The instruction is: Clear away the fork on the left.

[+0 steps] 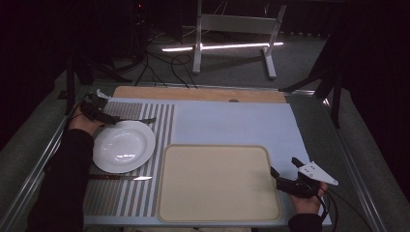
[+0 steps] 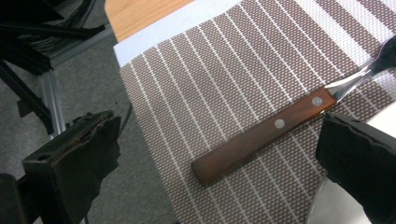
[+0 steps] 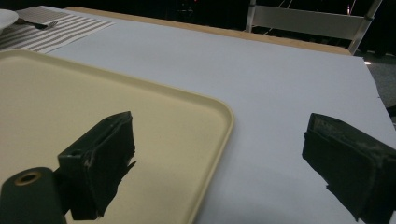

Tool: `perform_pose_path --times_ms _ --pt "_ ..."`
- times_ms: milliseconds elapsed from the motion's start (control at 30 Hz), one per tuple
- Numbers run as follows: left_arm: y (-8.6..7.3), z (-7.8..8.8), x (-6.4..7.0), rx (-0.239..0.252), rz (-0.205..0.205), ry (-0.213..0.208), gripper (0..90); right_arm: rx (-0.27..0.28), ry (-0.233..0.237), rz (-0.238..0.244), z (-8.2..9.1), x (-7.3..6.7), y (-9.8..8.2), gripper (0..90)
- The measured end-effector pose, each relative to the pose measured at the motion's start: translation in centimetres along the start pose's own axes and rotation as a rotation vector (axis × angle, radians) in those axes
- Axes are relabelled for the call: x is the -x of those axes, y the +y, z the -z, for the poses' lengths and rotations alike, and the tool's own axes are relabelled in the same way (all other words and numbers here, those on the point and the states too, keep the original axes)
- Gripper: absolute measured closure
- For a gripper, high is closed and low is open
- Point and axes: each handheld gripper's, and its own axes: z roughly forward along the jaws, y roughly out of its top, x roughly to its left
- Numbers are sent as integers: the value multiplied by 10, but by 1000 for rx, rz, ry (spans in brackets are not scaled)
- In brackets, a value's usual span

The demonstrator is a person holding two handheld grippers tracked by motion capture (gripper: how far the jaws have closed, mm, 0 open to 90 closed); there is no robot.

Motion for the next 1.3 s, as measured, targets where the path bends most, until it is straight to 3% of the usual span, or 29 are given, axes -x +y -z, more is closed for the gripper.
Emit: perform_pose_path --times_ms 200,233,600,767,967,1000,1067,1200,1300 --pt "5 -4 0 -16 -1 -9 2 -5 0 4 -1 1 -1 90" --pt "6 -8 0 -37 6 -1 3 -8 1 -1 -1 1 -1 90" --pt "1 -17 -6 -79 41 -17 41 -15 4 1 -3 1 -2 90" --pt "1 -21 -6 -93 24 -15 60 -15 5 -2 -3 1 -2 90" --pt "0 -22 -4 -92 -4 -35 167 -16 6 0 -4 2 -2 90" --pt "1 -21 -3 -90 -13 -53 167 -17 6 1 -4 2 -2 90" --pt "1 -21 -3 -88 -18 -75 251 -19 7 -1 -4 2 -2 91" --pt "1 -20 -3 -84 -22 -88 293 -21 7 0 -4 1 -2 91" --pt "-1 -19 -3 -85 -27 -136 378 -21 11 -2 -4 2 -2 91"
